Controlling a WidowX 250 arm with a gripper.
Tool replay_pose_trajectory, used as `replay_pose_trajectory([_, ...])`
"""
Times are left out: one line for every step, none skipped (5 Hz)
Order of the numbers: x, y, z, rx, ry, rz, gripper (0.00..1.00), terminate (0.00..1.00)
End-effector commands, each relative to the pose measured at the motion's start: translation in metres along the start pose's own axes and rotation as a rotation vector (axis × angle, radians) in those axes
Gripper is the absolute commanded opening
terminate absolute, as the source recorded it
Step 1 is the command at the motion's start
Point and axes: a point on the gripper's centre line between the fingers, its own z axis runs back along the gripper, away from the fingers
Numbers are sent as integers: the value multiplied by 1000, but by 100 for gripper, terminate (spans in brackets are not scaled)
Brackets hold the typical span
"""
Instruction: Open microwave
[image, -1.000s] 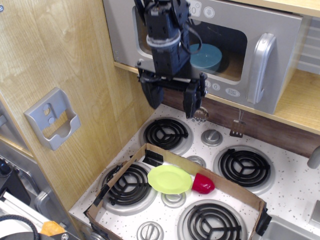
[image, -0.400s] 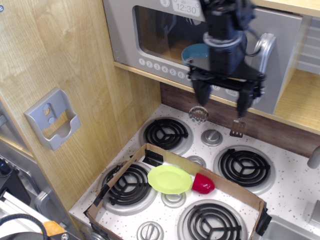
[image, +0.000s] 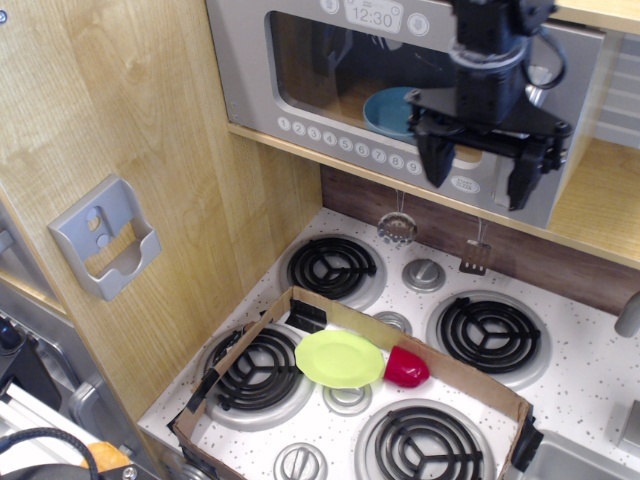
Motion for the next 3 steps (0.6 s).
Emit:
replay_pose_trajectory([21,-7,28,21,-105,-6,100,0])
replay_pose_trajectory([24,-4,30,29,-167,13,100,0])
replay_pose_trajectory([27,0,34,42,-201,47,100,0])
